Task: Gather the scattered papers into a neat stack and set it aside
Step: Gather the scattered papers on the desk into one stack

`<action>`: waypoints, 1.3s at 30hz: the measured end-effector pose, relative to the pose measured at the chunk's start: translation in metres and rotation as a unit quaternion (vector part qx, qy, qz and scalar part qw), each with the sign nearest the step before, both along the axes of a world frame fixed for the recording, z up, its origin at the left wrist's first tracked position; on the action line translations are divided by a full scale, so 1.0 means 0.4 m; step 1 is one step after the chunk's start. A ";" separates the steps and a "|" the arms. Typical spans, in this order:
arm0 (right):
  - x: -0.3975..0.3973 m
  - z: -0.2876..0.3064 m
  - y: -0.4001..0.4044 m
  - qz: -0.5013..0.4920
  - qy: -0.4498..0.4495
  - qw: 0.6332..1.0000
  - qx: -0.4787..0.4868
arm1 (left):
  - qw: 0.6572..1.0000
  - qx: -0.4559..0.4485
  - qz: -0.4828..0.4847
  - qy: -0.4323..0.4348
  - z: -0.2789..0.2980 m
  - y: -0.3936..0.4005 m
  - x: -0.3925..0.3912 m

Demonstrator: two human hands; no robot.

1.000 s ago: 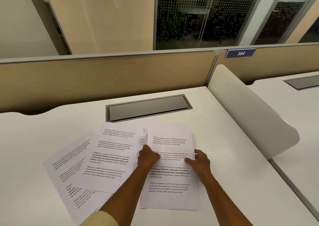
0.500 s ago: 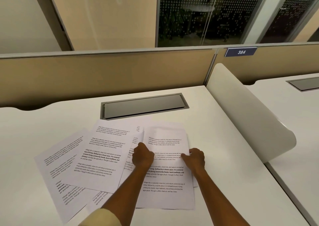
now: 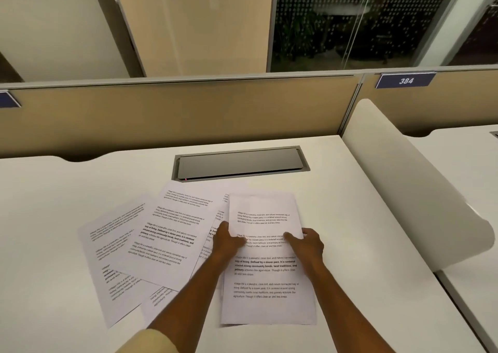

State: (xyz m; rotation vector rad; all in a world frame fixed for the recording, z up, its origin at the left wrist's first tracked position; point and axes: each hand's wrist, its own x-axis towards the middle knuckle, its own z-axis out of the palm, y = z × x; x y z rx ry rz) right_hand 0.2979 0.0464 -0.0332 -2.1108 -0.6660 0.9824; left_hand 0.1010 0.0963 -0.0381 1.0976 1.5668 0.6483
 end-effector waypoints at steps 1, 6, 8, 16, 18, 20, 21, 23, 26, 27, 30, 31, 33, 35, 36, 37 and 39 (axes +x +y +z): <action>-0.001 0.000 0.000 0.003 -0.002 1.000 0.002 | 1.000 0.008 -0.007 -0.003 -0.002 -0.003 -0.001; -0.007 0.013 0.001 -0.001 -0.015 1.000 -0.002 | 0.997 0.029 -0.051 -0.040 -0.022 -0.003 -0.018; -0.003 0.021 0.004 -0.010 0.001 1.000 0.014 | 0.996 0.029 -0.059 -0.066 -0.021 -0.001 -0.031; 0.002 0.018 -0.008 -0.036 0.210 0.975 0.061 | 0.987 -0.006 -0.086 -0.136 0.000 0.006 -0.075; -0.007 0.036 -0.009 -0.013 0.277 0.958 0.072 | 0.985 -0.014 -0.091 -0.145 0.001 0.007 -0.087; -0.011 0.058 -0.013 0.015 0.329 0.942 0.059 | 0.984 -0.019 -0.094 -0.150 0.004 0.009 -0.098; -0.011 0.064 -0.014 0.027 0.350 0.935 0.054 | 0.984 -0.023 -0.095 -0.151 0.006 0.009 -0.104; -0.013 0.078 -0.015 0.048 0.352 0.934 0.037 | 0.984 -0.032 -0.098 -0.146 0.002 0.012 -0.119; -0.017 0.093 -0.022 0.069 0.317 0.946 0.022 | 0.986 -0.048 -0.100 -0.128 -0.005 0.014 -0.130; -0.020 0.095 -0.023 0.070 0.308 0.948 0.024 | 0.986 -0.051 -0.102 -0.123 -0.007 0.015 -0.131; -0.031 0.103 -0.032 0.075 0.266 0.960 0.041 | 0.986 -0.054 -0.111 -0.110 -0.013 0.017 -0.136; -0.036 0.106 -0.035 0.079 0.244 0.965 0.051 | 0.986 -0.053 -0.113 -0.110 -0.013 0.018 -0.140; -0.044 0.108 -0.036 0.087 0.188 0.976 0.073 | 0.984 -0.049 -0.118 -0.125 -0.010 0.018 -0.149; -0.055 0.106 -0.033 0.097 0.123 0.983 0.096 | 0.980 -0.039 -0.122 -0.151 -0.002 0.016 -0.157; -0.064 0.105 -0.029 0.101 0.088 0.986 0.102 | 0.978 -0.032 -0.123 -0.167 0.002 0.015 -0.162; -0.075 0.105 -0.026 0.103 0.053 0.988 0.105 | 0.975 -0.022 -0.124 -0.183 0.006 0.014 -0.168; -0.106 0.112 -0.019 0.098 0.001 0.989 0.112 | 0.972 -0.002 -0.113 -0.207 0.014 0.013 -0.180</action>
